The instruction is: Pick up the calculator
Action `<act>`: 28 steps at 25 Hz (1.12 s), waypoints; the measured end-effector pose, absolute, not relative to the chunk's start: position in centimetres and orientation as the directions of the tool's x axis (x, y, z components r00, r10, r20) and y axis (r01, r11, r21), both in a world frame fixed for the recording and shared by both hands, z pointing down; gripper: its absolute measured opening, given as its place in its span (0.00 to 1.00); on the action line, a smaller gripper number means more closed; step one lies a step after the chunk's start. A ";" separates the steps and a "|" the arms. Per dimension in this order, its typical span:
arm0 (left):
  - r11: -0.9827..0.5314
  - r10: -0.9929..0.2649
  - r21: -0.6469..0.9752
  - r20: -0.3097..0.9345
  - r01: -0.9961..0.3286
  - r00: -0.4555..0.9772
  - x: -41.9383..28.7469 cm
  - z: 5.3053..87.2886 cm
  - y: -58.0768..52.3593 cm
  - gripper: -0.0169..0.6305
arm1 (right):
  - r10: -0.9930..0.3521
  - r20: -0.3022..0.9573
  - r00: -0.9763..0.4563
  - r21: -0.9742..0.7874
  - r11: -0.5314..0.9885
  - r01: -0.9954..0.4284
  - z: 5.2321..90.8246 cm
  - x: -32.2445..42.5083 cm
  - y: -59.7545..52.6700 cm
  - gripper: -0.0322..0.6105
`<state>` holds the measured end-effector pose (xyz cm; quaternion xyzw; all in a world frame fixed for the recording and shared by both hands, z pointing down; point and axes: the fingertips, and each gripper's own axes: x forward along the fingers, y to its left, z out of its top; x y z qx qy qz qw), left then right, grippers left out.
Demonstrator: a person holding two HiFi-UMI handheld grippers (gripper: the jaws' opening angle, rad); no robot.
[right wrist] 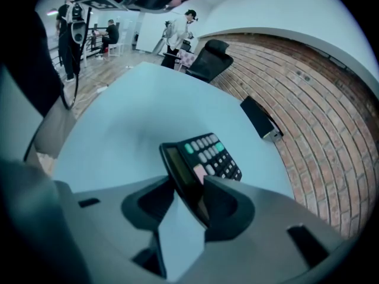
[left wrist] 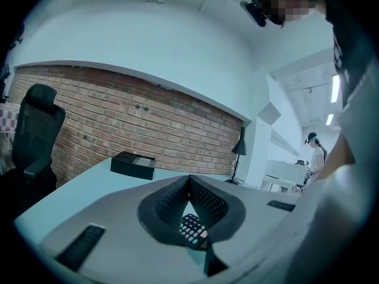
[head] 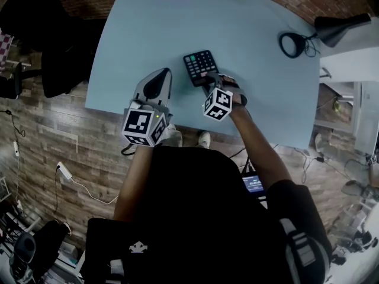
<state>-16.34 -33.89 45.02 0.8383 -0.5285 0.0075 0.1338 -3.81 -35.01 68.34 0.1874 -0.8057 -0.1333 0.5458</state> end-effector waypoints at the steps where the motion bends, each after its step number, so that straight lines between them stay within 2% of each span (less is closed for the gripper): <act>1: -0.406 -0.884 0.217 0.153 -0.888 0.442 -16.3 45.0 -33.9 0.03 | -0.450 0.826 -0.339 0.421 0.893 -0.159 68.3 -3.8 -35.0 0.29; 7: -0.408 -0.883 0.219 0.153 -0.886 0.445 -16.2 44.9 -34.0 0.03 | -0.475 0.802 -0.362 0.434 0.880 -0.193 67.5 -3.8 -35.3 0.25; 14: -0.404 -0.884 0.219 0.157 -0.888 0.441 -15.9 45.0 -33.9 0.03 | -0.514 0.758 -0.401 0.420 0.856 -0.302 65.5 -4.1 -36.2 0.17; 28: -0.409 -0.886 0.207 0.144 -0.889 0.442 -15.2 44.3 -33.7 0.03 | -0.565 0.706 -0.427 0.400 0.815 -0.418 62.7 -3.5 -38.1 0.13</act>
